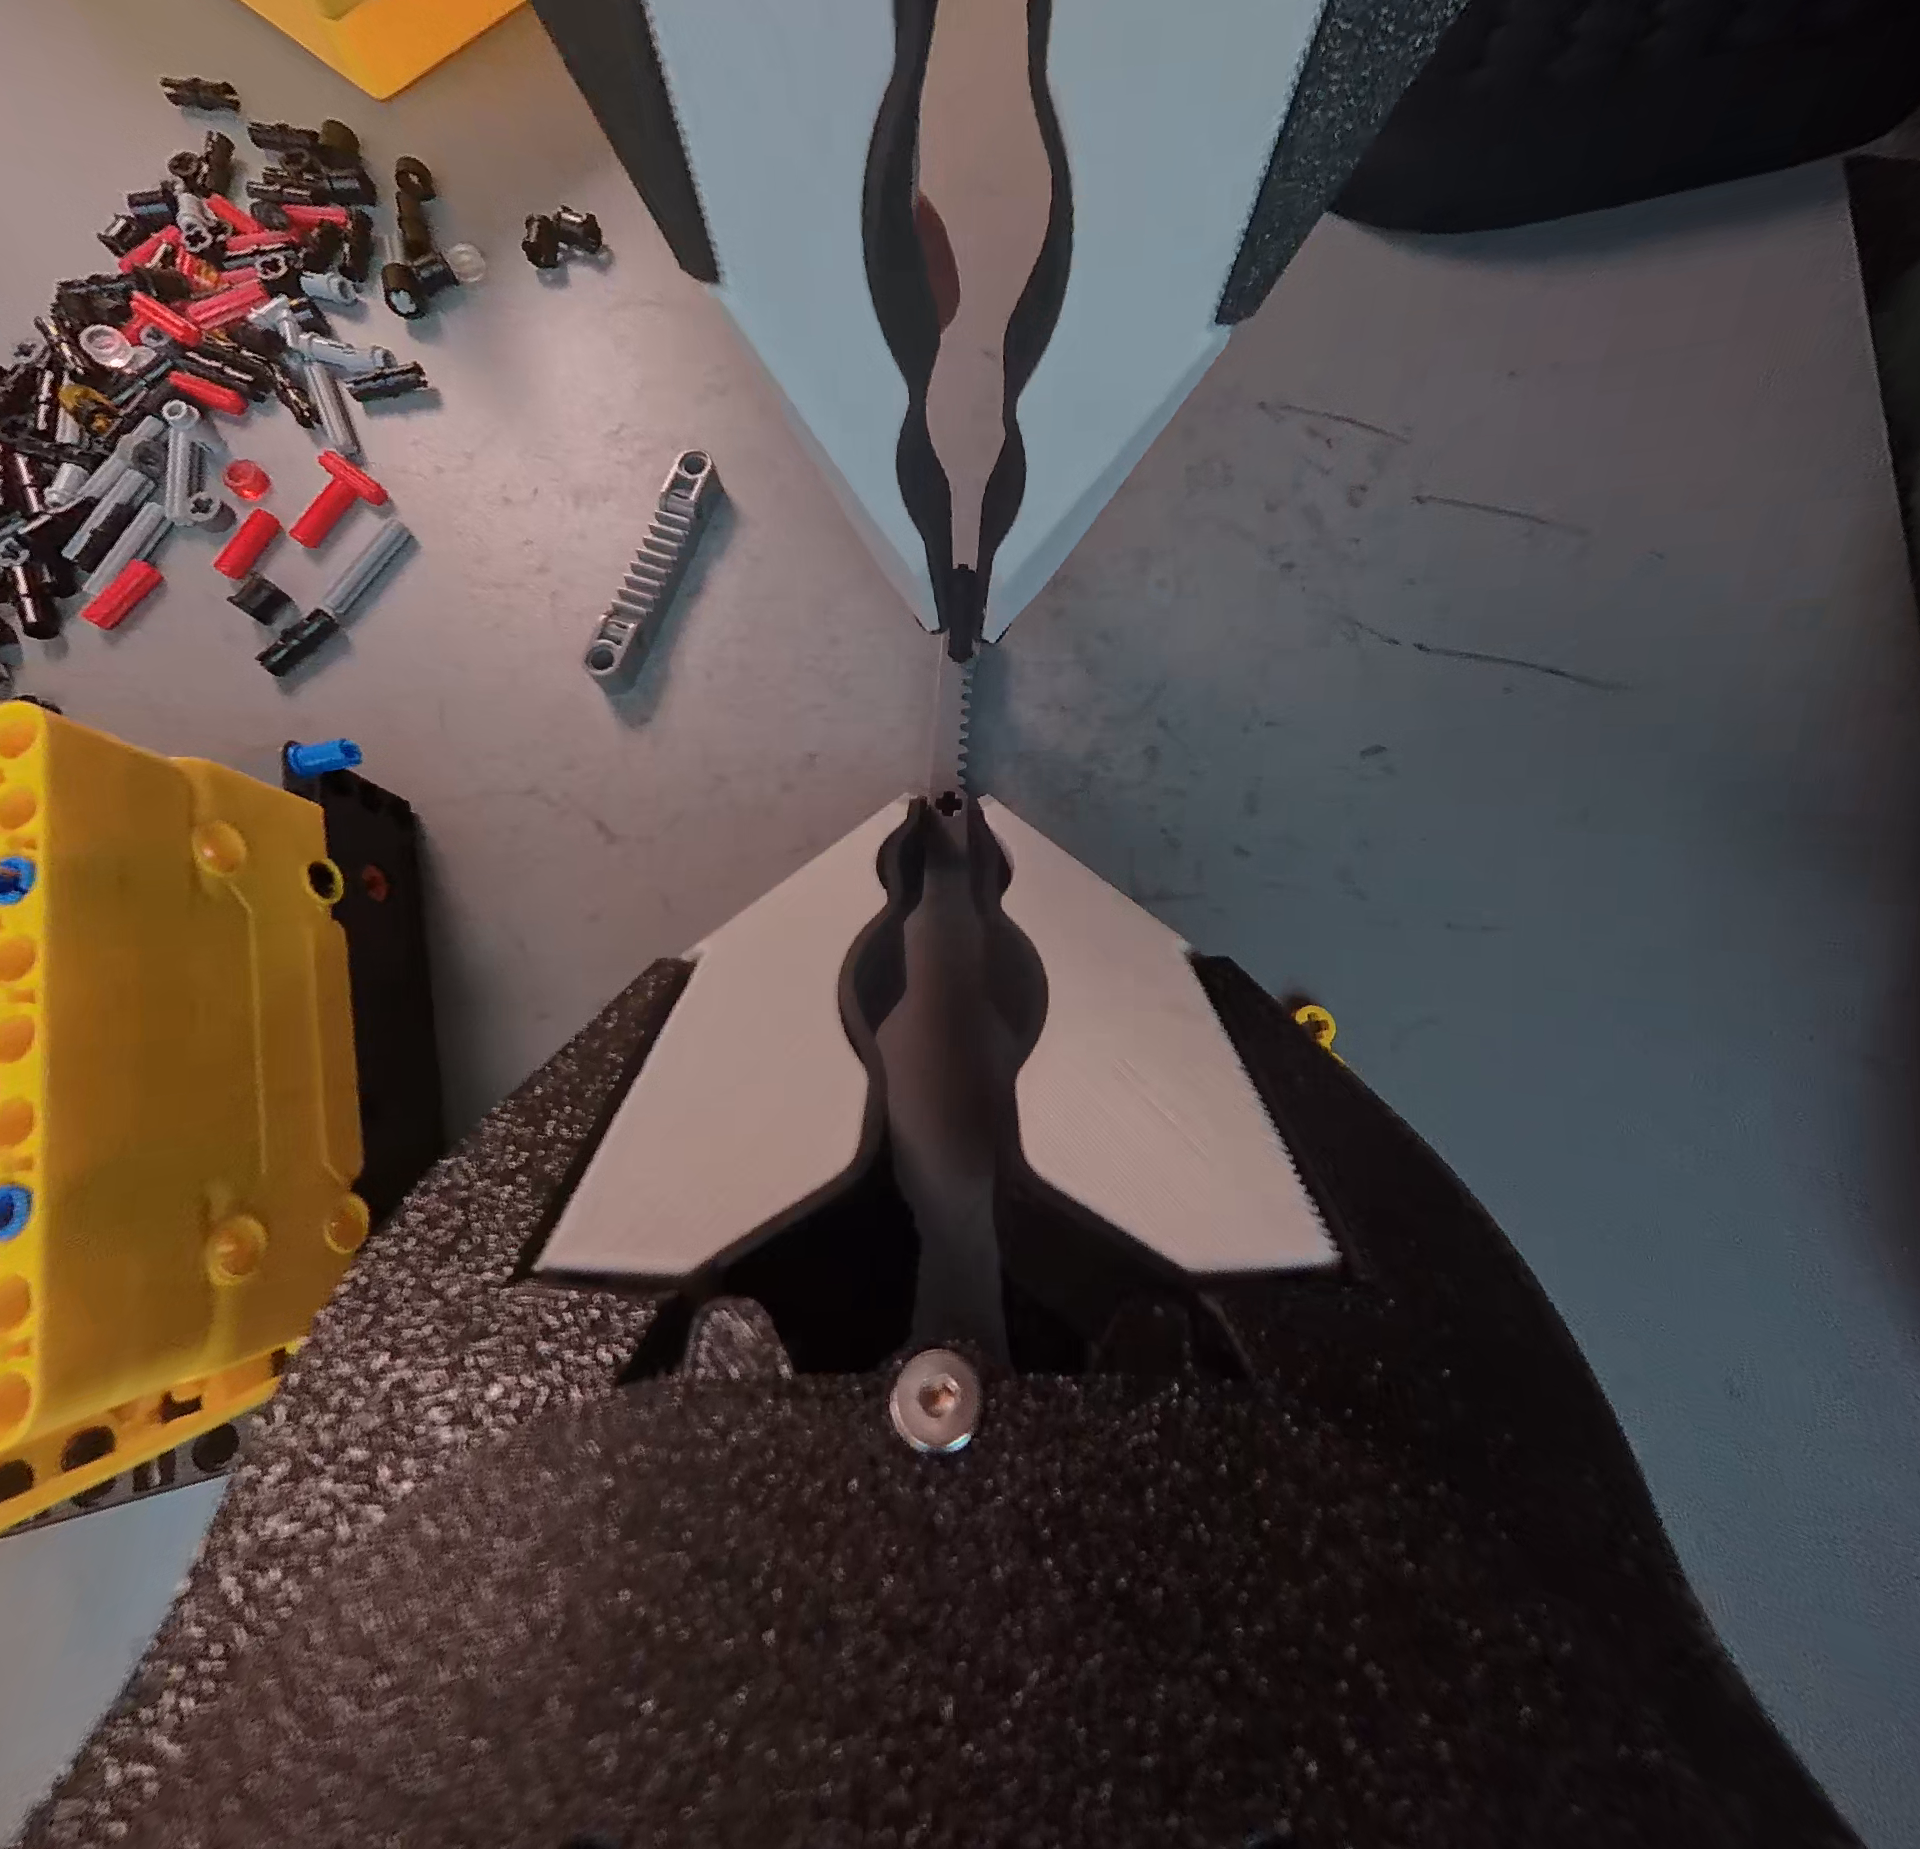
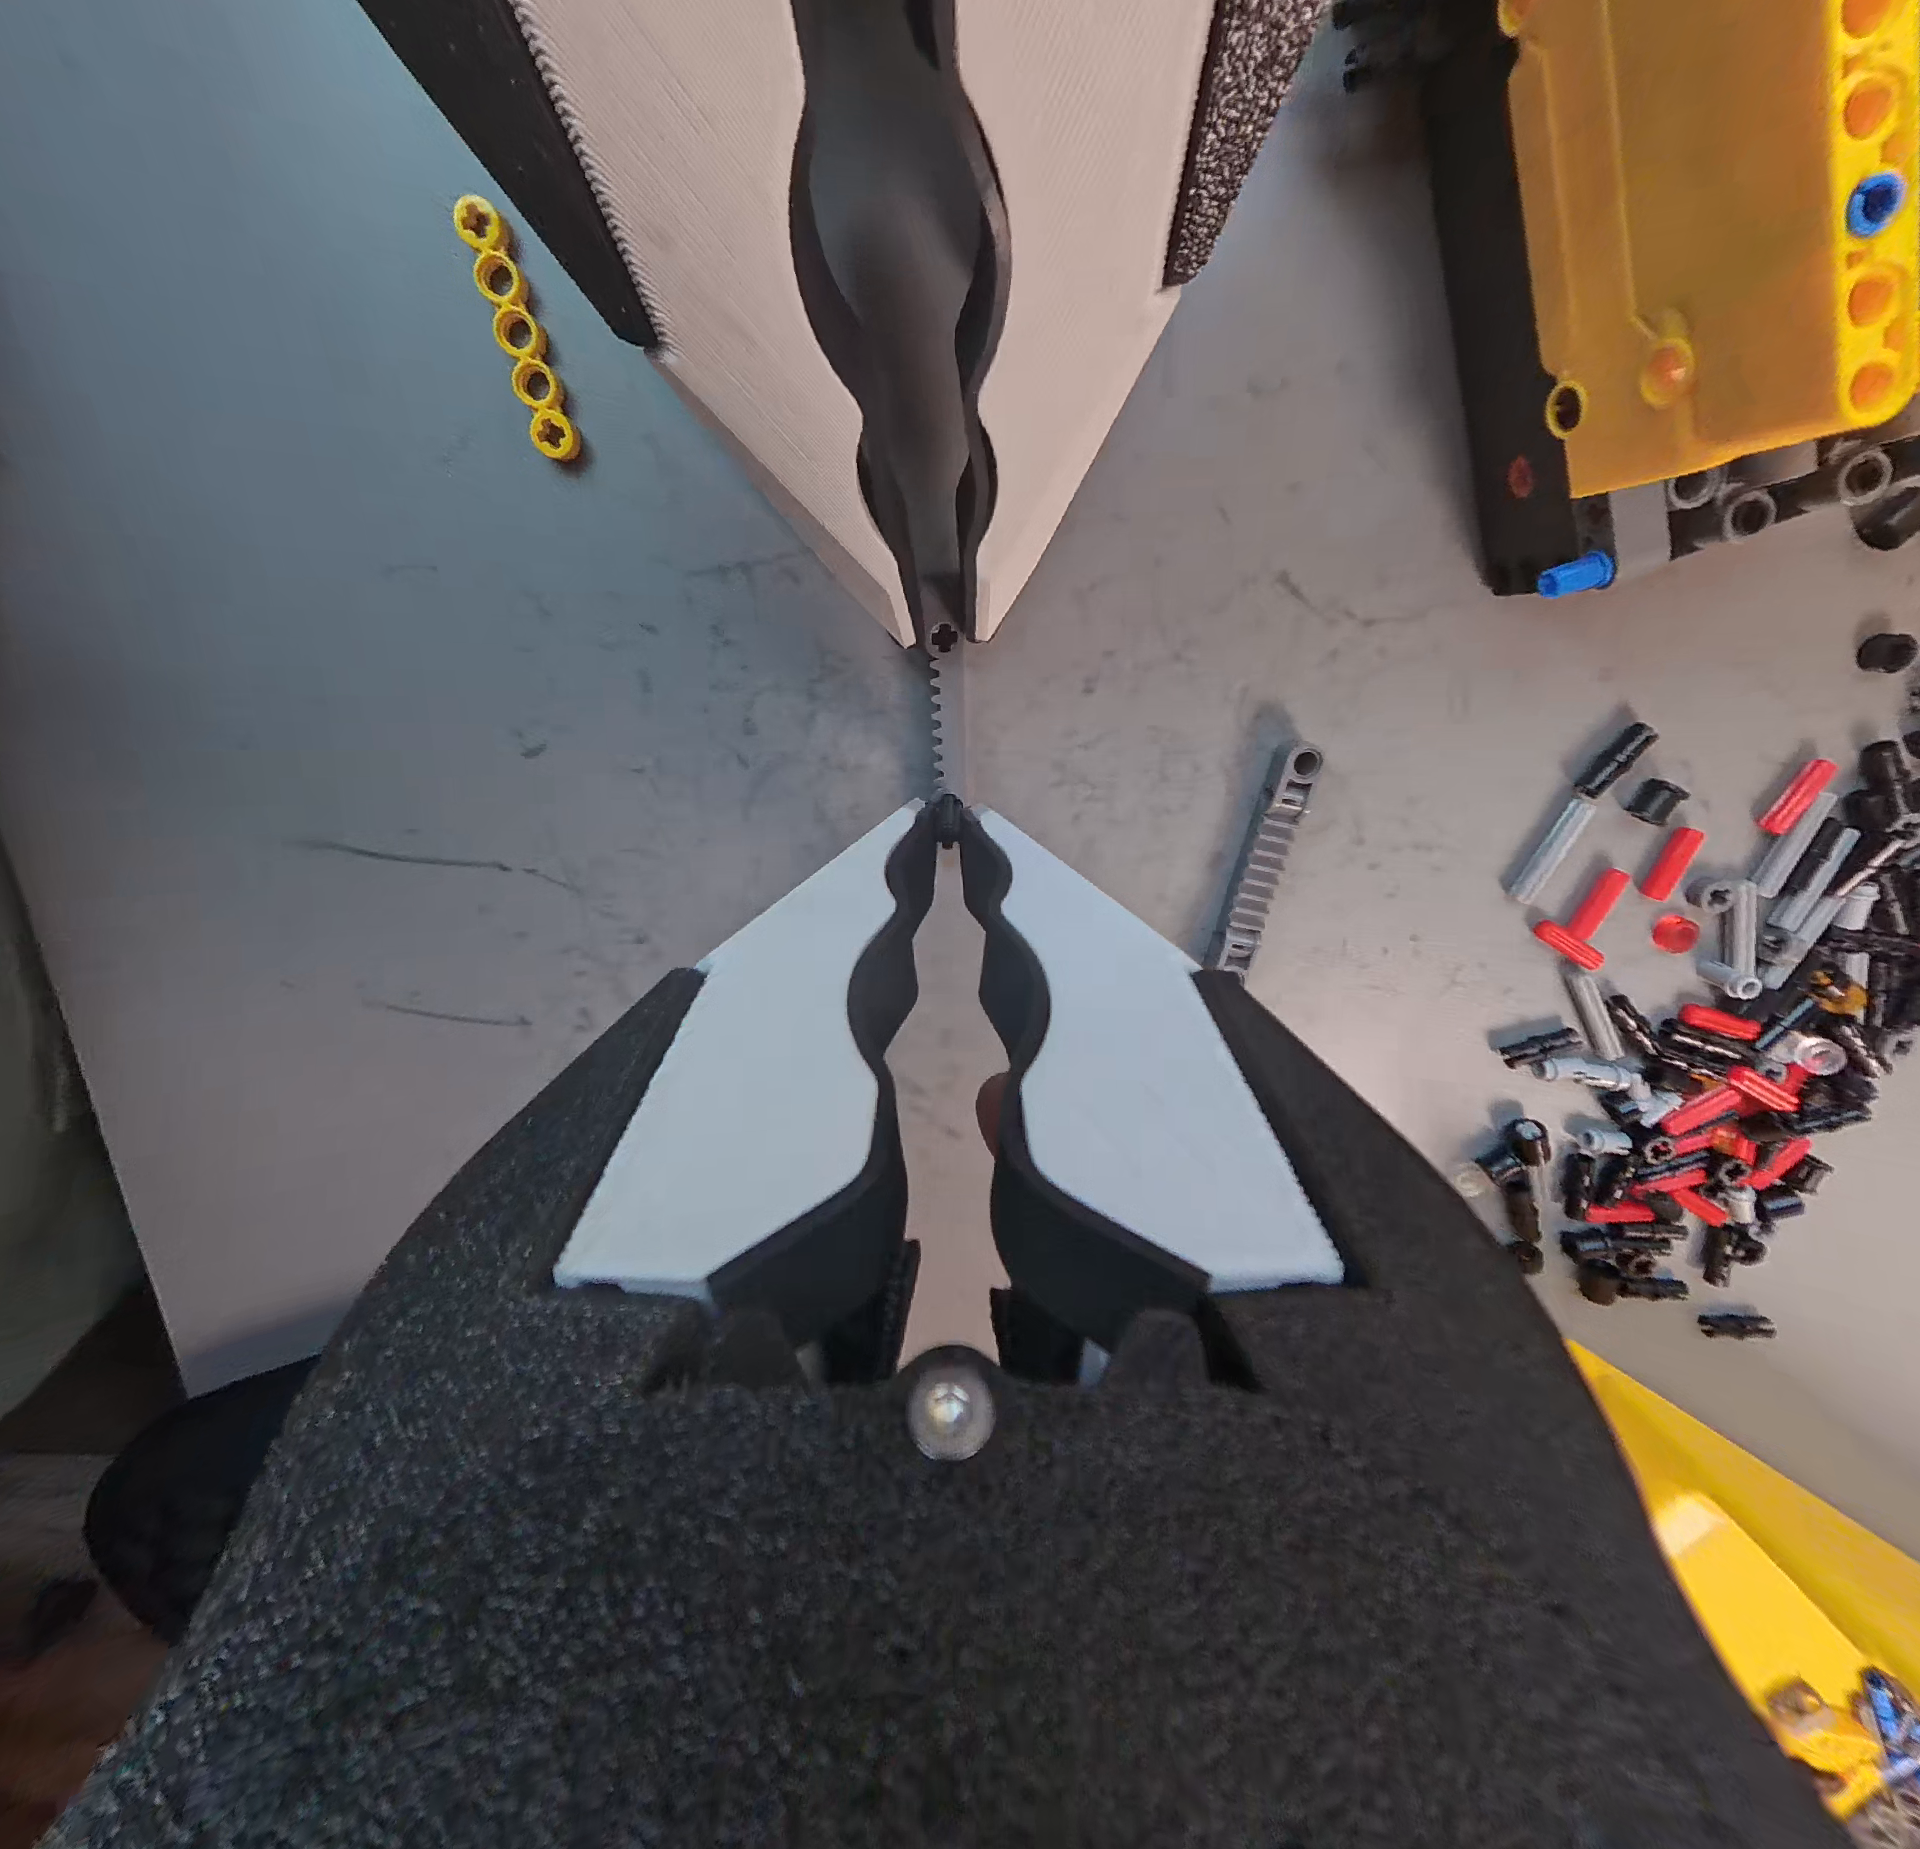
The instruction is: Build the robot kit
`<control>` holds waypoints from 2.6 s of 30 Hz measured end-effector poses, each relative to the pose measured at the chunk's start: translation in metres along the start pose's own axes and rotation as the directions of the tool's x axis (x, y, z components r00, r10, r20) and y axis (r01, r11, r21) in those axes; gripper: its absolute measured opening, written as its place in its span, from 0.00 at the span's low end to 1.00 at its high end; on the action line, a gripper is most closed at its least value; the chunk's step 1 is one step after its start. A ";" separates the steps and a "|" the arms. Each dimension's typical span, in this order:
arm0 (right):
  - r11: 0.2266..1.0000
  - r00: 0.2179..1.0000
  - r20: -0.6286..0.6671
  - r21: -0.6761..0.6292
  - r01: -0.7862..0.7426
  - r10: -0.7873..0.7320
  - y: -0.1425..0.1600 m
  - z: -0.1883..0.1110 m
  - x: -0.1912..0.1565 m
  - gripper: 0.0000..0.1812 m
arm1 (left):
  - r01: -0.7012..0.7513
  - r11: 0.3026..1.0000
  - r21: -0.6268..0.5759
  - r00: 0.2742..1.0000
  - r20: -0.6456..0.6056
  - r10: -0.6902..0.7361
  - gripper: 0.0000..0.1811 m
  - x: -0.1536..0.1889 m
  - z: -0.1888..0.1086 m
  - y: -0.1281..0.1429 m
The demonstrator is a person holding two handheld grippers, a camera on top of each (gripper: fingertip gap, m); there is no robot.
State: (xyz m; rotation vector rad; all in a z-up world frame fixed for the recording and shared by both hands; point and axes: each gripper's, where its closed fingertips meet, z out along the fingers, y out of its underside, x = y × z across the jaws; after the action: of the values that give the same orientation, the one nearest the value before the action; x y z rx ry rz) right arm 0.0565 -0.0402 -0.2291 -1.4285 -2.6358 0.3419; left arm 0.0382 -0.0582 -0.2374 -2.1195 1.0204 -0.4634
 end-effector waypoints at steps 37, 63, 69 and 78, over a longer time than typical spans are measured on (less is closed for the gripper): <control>0.927 0.935 -0.104 0.209 -0.311 0.338 0.082 -0.012 0.035 0.08 | -0.003 1.000 0.012 1.000 0.009 0.003 0.08 -0.004 -0.005 0.000; 0.905 0.971 -0.238 0.409 0.118 -0.019 -0.030 -0.051 -0.012 0.02 | 0.124 0.928 0.352 0.980 -0.189 -0.059 0.03 0.013 -0.046 -0.056; 0.874 0.967 -0.255 0.468 0.130 -0.007 -0.036 -0.064 -0.012 0.02 | 0.144 0.913 0.382 0.976 -0.206 -0.068 0.02 0.013 -0.053 -0.060; 0.678 0.966 -0.254 0.719 0.156 0.048 -0.061 -0.107 -0.018 0.07 | 0.343 0.744 0.574 0.893 -0.445 -0.068 0.02 0.016 -0.097 -0.088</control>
State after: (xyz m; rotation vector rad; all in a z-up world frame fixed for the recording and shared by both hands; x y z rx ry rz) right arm 0.0404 -0.0727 -0.1104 -1.0111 -1.9383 1.0053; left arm 0.0375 -0.0777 -0.1071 -1.5301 0.6760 -1.2191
